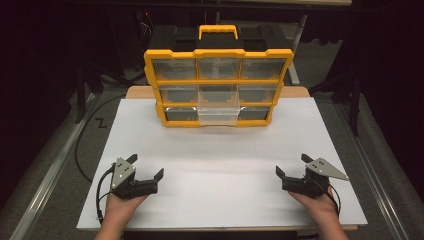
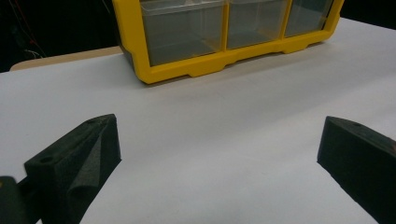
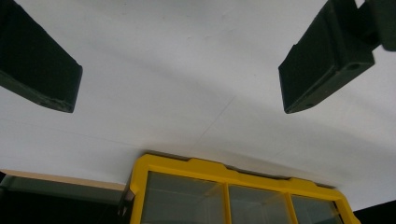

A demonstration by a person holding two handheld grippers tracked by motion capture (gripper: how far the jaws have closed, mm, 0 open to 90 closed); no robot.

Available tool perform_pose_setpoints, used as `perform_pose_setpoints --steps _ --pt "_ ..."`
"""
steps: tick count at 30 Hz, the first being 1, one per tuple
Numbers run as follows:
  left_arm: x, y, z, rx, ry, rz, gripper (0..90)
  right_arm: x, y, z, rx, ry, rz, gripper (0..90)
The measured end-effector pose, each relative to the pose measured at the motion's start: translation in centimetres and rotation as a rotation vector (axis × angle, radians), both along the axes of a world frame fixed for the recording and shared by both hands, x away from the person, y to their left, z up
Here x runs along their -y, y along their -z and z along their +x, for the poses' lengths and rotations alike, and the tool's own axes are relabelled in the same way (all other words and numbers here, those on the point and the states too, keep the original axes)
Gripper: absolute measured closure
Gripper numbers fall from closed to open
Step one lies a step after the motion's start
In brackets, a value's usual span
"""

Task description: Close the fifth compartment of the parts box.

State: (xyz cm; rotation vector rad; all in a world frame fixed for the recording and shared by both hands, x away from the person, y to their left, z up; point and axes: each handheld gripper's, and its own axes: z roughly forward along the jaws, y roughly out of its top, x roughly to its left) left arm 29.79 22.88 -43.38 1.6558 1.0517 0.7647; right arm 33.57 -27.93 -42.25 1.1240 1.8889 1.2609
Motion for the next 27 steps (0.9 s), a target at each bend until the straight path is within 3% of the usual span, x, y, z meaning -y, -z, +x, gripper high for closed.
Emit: perform_pose_setpoints --steps 3,27 --pt "-0.1 -0.2 -0.1 0.017 -0.007 -0.008 0.1 0.1 0.0 0.0 -0.001 0.0 0.002 1.1" --pt "0.1 0.0 0.0 0.014 -0.002 0.004 0.1 -1.0 0.1 0.3 0.008 -0.014 -0.025 1.1"
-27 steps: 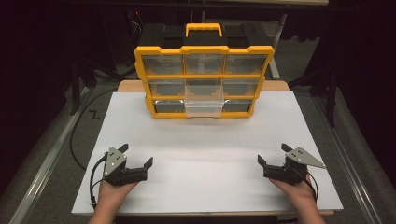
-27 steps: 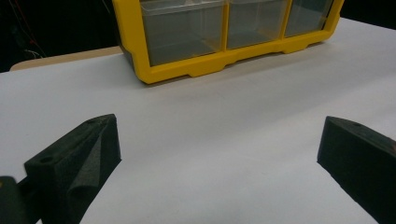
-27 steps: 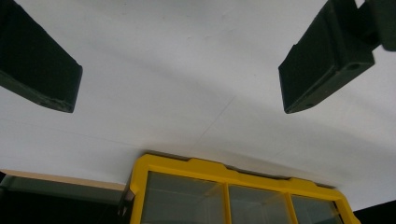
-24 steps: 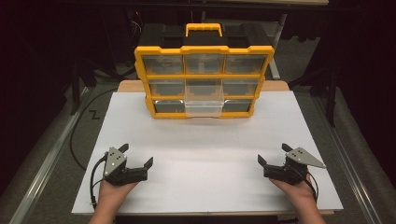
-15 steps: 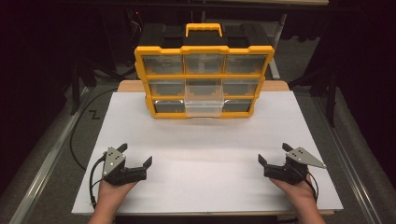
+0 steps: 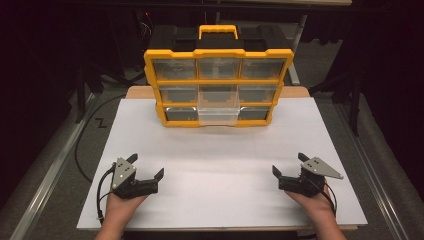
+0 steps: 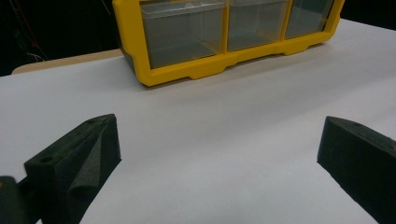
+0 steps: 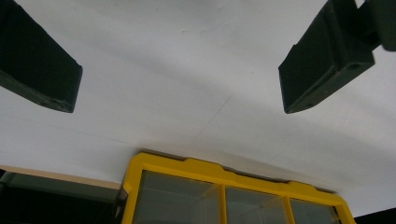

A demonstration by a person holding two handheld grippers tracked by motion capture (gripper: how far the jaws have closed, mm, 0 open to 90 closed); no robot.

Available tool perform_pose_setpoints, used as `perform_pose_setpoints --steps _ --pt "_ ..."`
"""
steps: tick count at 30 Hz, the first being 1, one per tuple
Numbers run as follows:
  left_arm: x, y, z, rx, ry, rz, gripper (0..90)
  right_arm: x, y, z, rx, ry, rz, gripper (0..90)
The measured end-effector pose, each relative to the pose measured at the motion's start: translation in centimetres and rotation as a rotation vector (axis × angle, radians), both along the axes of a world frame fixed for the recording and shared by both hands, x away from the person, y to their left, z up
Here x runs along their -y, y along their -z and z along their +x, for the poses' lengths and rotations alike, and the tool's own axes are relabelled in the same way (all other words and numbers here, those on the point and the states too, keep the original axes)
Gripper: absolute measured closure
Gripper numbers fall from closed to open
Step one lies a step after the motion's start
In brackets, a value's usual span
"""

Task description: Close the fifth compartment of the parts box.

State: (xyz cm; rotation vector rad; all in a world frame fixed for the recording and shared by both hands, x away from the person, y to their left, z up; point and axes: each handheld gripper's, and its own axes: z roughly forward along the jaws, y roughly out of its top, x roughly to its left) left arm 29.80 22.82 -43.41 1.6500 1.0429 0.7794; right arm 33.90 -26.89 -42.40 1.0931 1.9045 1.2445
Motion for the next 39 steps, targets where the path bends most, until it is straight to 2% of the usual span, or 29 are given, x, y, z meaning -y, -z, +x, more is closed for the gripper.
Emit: perform_pose_setpoints --steps 13,22,31,39 --pt "0.0 0.0 0.0 0.01 0.008 -0.003 0.6 -1.9 0.3 0.2 -0.004 -0.039 -0.022 1.2" --pt "0.0 0.0 0.0 0.01 0.01 -0.003 0.6 -2.8 0.3 0.4 0.002 -0.058 -0.018 1.2" --pt "0.0 0.0 0.0 0.017 0.006 -0.01 0.3 -5.0 0.4 0.5 0.016 -0.098 -0.041 1.2" --pt "0.0 0.0 0.0 0.014 0.007 -0.018 0.2 -6.4 0.3 1.1 0.03 -0.108 -0.034 1.2"
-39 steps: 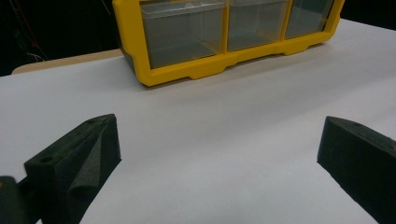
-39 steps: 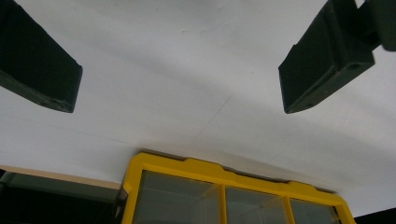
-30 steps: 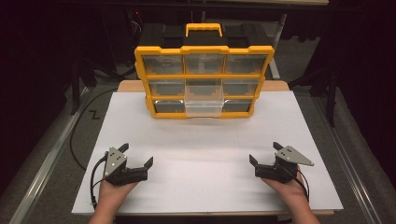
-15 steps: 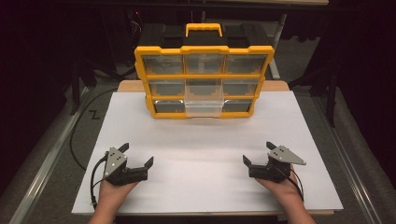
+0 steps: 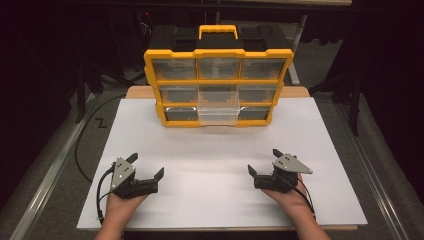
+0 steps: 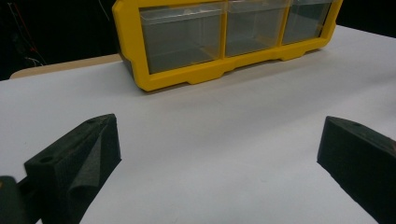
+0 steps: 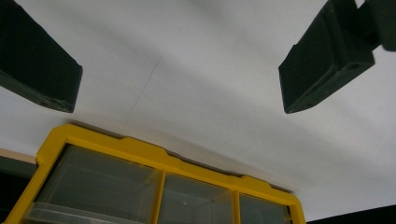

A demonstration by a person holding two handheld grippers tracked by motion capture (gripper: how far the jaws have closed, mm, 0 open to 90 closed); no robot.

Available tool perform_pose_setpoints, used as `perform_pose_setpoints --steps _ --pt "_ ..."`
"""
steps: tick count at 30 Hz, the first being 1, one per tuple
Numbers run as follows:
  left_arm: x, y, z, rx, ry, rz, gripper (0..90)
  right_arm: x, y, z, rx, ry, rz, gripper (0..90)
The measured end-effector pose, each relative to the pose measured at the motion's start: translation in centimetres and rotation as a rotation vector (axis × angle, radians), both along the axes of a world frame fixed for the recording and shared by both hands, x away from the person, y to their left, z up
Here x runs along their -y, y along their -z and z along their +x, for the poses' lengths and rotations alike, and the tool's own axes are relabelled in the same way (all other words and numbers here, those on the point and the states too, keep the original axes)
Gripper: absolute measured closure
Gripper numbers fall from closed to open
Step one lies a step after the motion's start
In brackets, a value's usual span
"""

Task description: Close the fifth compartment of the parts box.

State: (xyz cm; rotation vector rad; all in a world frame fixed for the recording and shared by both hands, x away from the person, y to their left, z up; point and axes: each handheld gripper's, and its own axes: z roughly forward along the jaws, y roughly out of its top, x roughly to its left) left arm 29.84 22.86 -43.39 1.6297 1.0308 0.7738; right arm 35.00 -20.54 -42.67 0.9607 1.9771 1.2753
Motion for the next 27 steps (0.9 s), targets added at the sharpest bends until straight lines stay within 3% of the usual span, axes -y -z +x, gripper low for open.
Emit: perform_pose_setpoints --steps 11,20,27 --pt "0.0 0.0 -0.1 0.002 0.001 -0.009 0.1 -1.5 -0.3 1.6 0.001 0.003 0.009 1.6" --pt "-0.1 -0.1 -0.1 0.013 -0.002 -0.01 0.1 -2.4 -0.7 3.1 -0.004 0.034 0.026 7.6" --pt "-0.1 -0.1 -0.2 0.014 0.001 -0.012 0.2 -2.6 -0.6 3.9 -0.02 0.018 0.034 11.1"
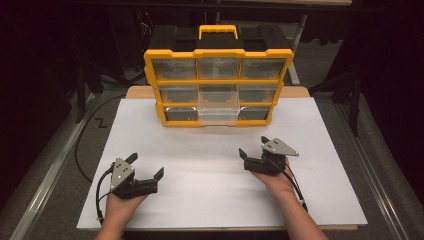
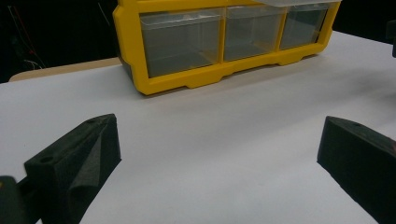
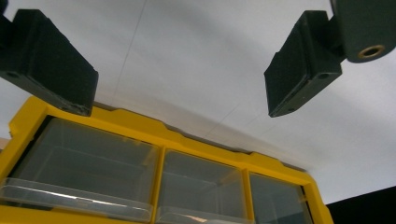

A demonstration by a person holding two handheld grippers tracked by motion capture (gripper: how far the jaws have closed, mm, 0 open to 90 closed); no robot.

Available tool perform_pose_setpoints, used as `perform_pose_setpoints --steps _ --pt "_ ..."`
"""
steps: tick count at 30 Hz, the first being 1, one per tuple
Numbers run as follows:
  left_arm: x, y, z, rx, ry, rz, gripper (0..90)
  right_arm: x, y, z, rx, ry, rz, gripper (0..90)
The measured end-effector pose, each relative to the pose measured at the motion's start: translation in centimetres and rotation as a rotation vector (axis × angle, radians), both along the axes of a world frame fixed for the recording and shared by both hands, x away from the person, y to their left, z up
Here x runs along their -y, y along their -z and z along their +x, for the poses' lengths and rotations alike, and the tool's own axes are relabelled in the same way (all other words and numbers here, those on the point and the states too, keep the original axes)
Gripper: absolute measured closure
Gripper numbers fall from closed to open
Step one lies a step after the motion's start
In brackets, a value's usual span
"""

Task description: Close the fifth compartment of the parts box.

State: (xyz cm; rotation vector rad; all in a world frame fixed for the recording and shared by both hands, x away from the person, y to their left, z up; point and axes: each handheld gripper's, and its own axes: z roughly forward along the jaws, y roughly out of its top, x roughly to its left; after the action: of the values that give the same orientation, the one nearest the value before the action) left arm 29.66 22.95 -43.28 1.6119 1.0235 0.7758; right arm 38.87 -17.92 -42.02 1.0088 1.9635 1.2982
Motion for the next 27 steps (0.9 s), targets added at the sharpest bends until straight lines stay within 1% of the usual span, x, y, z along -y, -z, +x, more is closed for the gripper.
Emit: perform_pose_setpoints --steps 2,5,7,11,12,15,17,18,21,26,27 --pt "0.0 0.0 0.0 0.001 0.0 -0.002 0.1 0.0 0.0 -0.1 -0.007 -0.011 -0.002 11.9" --pt "0.0 0.0 0.0 0.001 0.001 -0.002 0.2 -0.1 0.1 -0.2 -0.012 -0.011 -0.007 13.6" --pt "0.0 0.0 0.0 0.002 0.002 -0.004 0.1 -0.2 0.1 -0.5 -0.028 -0.018 -0.002 16.2" --pt "0.0 0.0 0.0 0.001 0.005 -0.003 0.2 -0.5 0.1 -1.0 -0.021 -0.028 -0.009 18.5" --pt "0.0 0.0 0.0 0.001 0.005 -0.003 0.2 -0.5 0.2 -1.2 -0.02 -0.03 -0.009 20.6" --pt "0.0 0.0 0.0 0.0 0.007 -0.001 0.1 -0.4 0.3 -1.4 -0.017 -0.033 -0.008 23.3" --pt "0.0 0.0 0.0 0.0 0.007 0.0 0.2 -0.3 0.4 -1.7 -0.017 -0.035 -0.01 27.5" --pt "0.0 0.0 0.0 0.001 0.007 -0.001 0.2 -0.3 0.4 -1.7 -0.017 -0.035 -0.01 27.5" --pt "0.0 0.0 0.0 0.001 0.005 -0.004 0.2 -0.1 0.2 -1.9 -0.016 -0.038 0.007 34.6" --pt "0.0 -0.1 -0.1 0.002 0.005 -0.005 0.2 0.0 0.1 -2.4 0.004 -0.04 0.006 46.6" --pt "0.0 0.0 -0.1 -0.001 0.006 -0.004 0.2 0.0 0.0 -2.5 0.01 -0.039 0.008 51.2"
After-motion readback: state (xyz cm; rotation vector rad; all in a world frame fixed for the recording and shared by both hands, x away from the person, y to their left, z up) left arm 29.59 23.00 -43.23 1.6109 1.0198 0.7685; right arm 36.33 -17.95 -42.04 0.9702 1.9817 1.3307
